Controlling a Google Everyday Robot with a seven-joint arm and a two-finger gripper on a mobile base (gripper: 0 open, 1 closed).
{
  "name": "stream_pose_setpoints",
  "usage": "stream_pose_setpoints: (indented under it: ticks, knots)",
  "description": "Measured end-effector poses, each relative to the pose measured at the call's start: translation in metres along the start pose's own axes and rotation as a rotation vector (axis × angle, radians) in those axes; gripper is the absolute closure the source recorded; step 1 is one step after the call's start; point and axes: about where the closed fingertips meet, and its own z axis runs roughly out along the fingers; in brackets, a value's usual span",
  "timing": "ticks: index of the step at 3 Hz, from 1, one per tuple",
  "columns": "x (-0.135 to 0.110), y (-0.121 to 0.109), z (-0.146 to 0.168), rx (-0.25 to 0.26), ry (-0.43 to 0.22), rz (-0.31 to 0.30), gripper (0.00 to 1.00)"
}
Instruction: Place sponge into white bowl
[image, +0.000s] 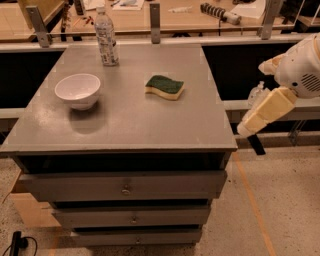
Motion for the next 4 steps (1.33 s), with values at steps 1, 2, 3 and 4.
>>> stream_pose_setpoints:
  ticks: [1, 2, 3, 4]
  knots:
    - [-0.027, -0.020, 0.041, -0.017, -0.240, 0.059, 0.00]
    - [-0.051, -0.034, 0.045, 0.017, -0.346, 0.087, 0.00]
    - [-0.049, -0.034, 0.044, 0.021, -0.336, 0.083, 0.00]
    - [-0.059, -0.043, 0.070, 0.001, -0.383, 0.120, 0.00]
